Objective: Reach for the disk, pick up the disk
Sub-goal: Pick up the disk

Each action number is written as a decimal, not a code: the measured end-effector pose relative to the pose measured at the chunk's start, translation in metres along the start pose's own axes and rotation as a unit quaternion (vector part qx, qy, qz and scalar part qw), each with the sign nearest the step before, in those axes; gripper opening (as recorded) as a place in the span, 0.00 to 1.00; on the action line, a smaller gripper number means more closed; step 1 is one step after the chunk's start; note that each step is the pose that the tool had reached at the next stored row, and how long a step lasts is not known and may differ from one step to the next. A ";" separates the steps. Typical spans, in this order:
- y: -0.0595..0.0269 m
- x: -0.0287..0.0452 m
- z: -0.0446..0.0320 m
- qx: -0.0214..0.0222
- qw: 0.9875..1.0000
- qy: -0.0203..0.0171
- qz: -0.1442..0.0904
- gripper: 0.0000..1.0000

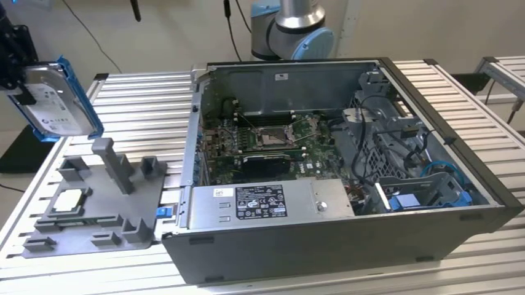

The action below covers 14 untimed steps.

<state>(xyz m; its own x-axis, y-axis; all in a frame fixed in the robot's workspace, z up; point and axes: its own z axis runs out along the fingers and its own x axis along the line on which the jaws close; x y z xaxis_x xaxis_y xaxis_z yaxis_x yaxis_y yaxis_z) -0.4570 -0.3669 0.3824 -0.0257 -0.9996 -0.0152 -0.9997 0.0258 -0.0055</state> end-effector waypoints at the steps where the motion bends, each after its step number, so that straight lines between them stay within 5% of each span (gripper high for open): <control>1: 0.0000 0.0000 -0.0020 0.000 1.000 0.000 0.000 0.00; 14: -0.0001 -0.0003 -0.0224 0.000 1.000 0.000 0.000 0.00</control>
<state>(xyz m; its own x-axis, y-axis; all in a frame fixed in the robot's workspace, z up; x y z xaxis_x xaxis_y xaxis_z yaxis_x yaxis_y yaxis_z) -0.4570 -0.3669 0.4048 -0.0257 -0.9996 -0.0152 -0.9997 0.0258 -0.0055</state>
